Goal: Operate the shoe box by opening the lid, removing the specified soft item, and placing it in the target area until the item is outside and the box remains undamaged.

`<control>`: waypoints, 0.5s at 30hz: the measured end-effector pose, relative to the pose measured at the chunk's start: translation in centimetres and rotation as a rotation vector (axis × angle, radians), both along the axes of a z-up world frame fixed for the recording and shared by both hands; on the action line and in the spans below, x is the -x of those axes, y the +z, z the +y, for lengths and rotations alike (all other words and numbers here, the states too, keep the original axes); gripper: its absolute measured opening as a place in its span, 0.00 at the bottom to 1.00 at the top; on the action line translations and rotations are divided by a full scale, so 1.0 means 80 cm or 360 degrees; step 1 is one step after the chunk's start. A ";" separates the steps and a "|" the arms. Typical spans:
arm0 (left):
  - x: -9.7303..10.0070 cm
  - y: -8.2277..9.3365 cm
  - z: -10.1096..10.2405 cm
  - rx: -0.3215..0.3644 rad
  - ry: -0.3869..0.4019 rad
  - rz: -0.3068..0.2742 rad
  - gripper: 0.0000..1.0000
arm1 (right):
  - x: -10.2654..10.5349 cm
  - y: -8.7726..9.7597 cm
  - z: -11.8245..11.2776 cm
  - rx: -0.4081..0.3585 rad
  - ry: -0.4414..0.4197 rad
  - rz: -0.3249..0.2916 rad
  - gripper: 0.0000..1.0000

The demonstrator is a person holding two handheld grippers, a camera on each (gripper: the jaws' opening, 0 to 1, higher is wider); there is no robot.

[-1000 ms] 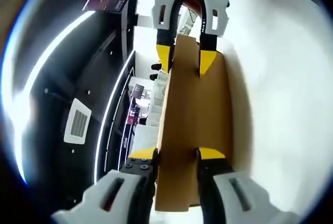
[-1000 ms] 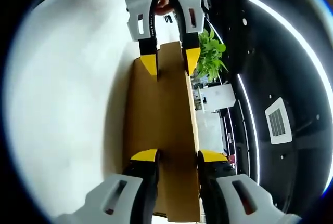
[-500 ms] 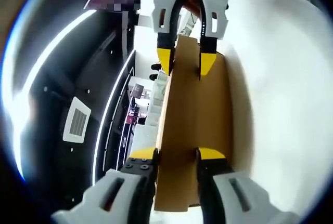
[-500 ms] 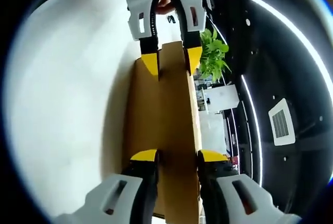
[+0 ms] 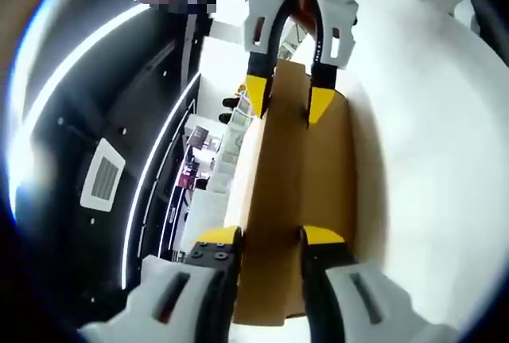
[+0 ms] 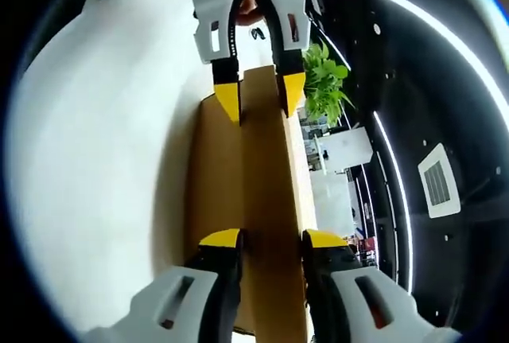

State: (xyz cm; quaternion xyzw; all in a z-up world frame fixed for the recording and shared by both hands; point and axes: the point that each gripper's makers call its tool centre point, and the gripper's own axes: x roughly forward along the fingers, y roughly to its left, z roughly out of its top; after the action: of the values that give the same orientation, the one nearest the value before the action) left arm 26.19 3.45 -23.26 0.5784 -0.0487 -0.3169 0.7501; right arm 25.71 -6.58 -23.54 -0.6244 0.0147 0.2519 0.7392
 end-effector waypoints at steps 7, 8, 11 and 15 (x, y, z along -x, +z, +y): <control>-0.002 0.006 -0.001 0.0017 -0.0012 0.0073 0.29 | -0.001 0.005 0.000 -0.0016 0.0012 0.0042 0.29; -0.002 0.006 -0.001 0.0017 -0.0012 0.0080 0.29 | -0.002 0.005 0.000 -0.0019 0.0010 0.0050 0.29; -0.002 0.005 -0.001 0.0009 -0.0013 0.0094 0.29 | -0.005 0.003 0.002 -0.0036 0.0007 0.0078 0.30; -0.002 0.003 0.000 0.0001 -0.0013 0.0114 0.29 | -0.004 0.002 0.004 -0.0026 0.0018 0.0093 0.30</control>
State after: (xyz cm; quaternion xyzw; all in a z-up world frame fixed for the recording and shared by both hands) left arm 26.37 3.45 -22.99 0.5661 -0.0243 -0.3406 0.7503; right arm 26.07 -6.29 -23.37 -0.6109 0.0309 0.2743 0.7420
